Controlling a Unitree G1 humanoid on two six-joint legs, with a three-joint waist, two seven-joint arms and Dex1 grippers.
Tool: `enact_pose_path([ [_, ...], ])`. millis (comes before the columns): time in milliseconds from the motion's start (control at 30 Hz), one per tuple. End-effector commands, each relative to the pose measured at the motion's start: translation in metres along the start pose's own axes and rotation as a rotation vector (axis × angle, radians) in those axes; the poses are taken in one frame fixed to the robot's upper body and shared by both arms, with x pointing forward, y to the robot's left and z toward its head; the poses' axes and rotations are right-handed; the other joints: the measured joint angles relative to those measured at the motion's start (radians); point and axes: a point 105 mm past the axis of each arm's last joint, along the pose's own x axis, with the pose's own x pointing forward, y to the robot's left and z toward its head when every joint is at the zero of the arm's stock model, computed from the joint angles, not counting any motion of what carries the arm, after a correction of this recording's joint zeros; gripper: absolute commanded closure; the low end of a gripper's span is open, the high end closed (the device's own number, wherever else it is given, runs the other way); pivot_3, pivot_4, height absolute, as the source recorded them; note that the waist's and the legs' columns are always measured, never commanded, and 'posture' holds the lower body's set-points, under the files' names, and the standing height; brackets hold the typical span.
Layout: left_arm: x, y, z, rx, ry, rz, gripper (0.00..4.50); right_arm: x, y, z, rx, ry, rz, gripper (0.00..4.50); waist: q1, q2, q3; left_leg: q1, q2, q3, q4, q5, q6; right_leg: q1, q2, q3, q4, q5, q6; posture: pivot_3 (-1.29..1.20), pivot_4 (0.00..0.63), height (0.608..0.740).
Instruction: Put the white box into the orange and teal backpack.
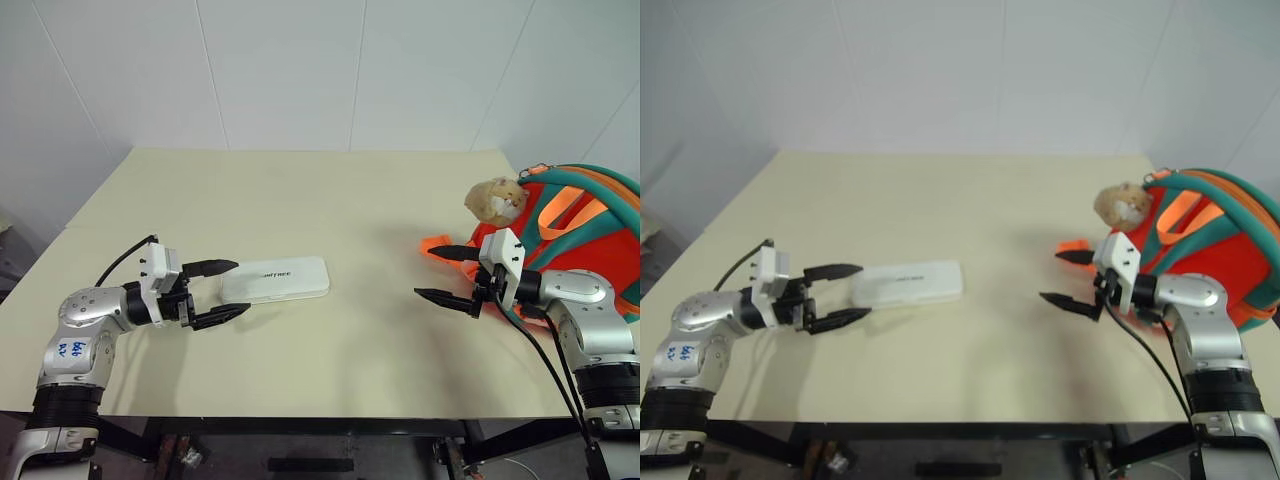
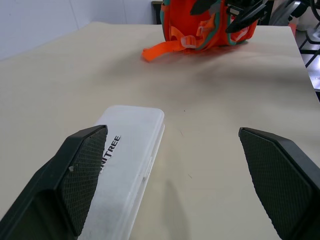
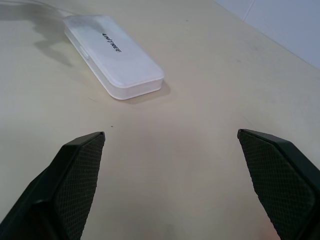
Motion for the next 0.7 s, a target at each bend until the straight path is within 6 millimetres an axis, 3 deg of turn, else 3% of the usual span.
enact_pose_path([
  [33,-0.005,0.002,0.01,0.038,-0.013,0.014,0.0,-0.001,-0.007,0.015,-0.044,-0.032,-0.021,0.01,0.0,0.0,0.0,0.0,0.0,0.0,0.0,0.0,0.0,0.0,0.0,0.0,0.0,0.0,0.0,0.0,0.15,0.74],
  [267,-0.016,0.003,0.012,0.021,-0.017,0.034,0.0,0.015,-0.003,0.017,-0.035,-0.057,0.028,0.01,-0.004,0.0,0.0,0.0,0.0,0.0,0.002,-0.001,0.001,0.0,0.0,0.001,0.002,0.0,0.0,0.0,0.15,0.74],
  [367,-0.029,0.003,0.012,0.009,-0.006,0.049,0.0,0.032,0.005,0.02,-0.021,-0.098,0.075,0.01,-0.005,0.0,0.0,0.0,0.001,0.001,0.002,-0.001,0.001,-0.001,0.001,0.001,0.002,0.0,0.0,0.0,0.15,0.74],
  [700,-0.076,0.022,-0.017,-0.092,0.141,0.321,2.98,0.1,0.004,-0.005,-0.038,0.02,0.062,3.21,-0.005,0.0,0.0,0.0,0.001,0.002,0.002,-0.002,0.002,-0.003,0.001,0.003,0.004,0.001,-0.001,0.0,0.15,0.74],
])
